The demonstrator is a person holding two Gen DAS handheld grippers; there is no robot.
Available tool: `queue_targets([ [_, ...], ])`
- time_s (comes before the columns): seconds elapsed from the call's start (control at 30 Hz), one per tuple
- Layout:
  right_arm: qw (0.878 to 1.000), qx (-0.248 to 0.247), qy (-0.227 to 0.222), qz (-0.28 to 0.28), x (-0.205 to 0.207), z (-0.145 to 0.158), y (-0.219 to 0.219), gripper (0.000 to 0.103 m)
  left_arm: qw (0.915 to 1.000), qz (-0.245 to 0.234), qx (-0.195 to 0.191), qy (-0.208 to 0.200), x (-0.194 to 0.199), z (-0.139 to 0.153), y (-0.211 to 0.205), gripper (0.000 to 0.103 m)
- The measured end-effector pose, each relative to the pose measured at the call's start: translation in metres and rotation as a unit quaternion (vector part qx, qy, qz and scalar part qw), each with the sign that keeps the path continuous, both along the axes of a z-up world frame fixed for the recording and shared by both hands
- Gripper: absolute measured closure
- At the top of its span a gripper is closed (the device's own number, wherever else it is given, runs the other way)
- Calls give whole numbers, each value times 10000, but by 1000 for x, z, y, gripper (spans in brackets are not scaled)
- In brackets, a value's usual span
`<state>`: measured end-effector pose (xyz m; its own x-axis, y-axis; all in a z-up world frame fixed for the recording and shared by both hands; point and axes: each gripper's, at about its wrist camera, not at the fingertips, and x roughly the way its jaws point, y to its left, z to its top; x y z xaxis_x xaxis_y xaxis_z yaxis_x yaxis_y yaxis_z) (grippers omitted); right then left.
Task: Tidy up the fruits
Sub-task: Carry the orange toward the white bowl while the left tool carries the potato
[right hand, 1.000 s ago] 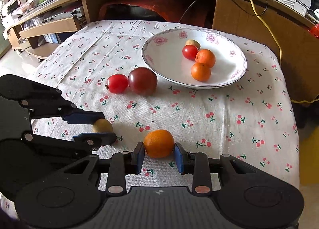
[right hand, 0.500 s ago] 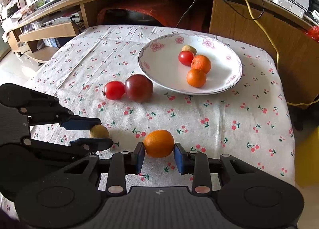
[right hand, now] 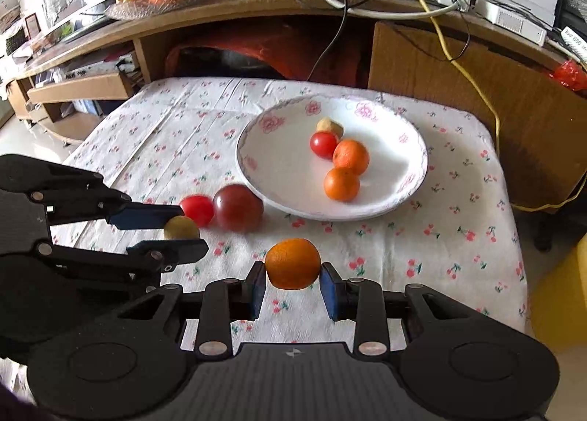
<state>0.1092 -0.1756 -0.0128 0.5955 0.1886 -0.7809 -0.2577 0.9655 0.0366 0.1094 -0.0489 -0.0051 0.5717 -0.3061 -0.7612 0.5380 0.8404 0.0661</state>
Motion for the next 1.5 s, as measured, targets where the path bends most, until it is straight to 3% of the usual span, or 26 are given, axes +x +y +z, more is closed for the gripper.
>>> queue_targets([
  [0.67, 9992, -95, -288, -264, 32, 7, -6, 75, 9997, 78, -2, -232, 34, 2, -16, 69],
  [1.5, 9986, -187, -322, -384, 55, -4, -14, 74, 9993, 97, -17, -372, 59, -11, -27, 69],
])
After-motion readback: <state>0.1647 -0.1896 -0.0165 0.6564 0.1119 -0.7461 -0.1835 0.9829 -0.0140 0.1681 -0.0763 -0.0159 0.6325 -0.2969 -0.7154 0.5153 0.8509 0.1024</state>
